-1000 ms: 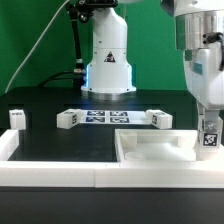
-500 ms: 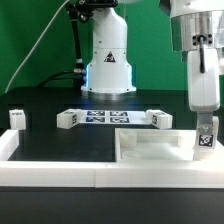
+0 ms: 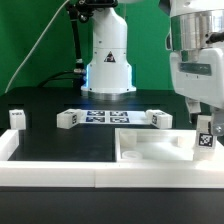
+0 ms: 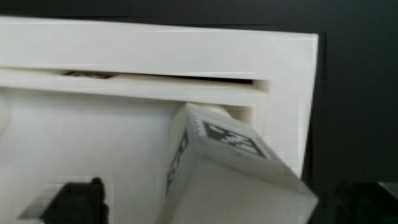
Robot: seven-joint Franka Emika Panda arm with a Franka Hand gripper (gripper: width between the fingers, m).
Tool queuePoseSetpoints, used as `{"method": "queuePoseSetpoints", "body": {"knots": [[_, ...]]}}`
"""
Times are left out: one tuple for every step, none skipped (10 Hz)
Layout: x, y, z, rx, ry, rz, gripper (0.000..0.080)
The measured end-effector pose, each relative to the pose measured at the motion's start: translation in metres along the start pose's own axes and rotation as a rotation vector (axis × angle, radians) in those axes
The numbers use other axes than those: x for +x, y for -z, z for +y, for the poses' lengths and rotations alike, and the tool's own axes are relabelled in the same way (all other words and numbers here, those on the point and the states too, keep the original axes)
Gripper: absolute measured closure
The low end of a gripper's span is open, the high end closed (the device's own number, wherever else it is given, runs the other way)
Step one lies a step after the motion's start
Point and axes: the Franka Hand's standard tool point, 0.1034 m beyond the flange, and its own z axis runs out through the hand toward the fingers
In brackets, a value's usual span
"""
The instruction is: Assemble one leg
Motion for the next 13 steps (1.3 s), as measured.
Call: {"method": "queuePoseSetpoints", "body": {"knots": [[0.0002,0.0,0.0,0.0,0.094,0.0,0.0151],[0.0,0.0,0.0,0.0,0.144,0.0,0.0151],[0.0007,-0.0001,0.0,0.001,0.248,0.002,0.0151],[0.0006,-0.0003,0.0002,0.001,0.257,0.001,0.0151],[0.0007,-0.0004,0.0003,0.001,0.257,0.001,0.0151],[0.0007,-0.0004,0.0003,0.001,0.257,0.001,0.0151],[0.0007,-0.0005,0.0004,0.0,0.257,0.001,0.0151],[0.0007,-0.0006,0.0005,0.0,0.257,0.001,0.0151],[0.0007,-0.0007,0.0005,0.0,0.257,0.001,0.0151],[0.0007,-0.0007,0.0005,0.0,0.257,0.001,0.0151],[0.0007,-0.0007,0.0006,0.0,0.257,0.001,0.0151],[0.0007,-0.0007,0.0006,0.0,0.257,0.001,0.0151],[0.0007,-0.0008,0.0006,0.0,0.257,0.001,0.0151]]}}
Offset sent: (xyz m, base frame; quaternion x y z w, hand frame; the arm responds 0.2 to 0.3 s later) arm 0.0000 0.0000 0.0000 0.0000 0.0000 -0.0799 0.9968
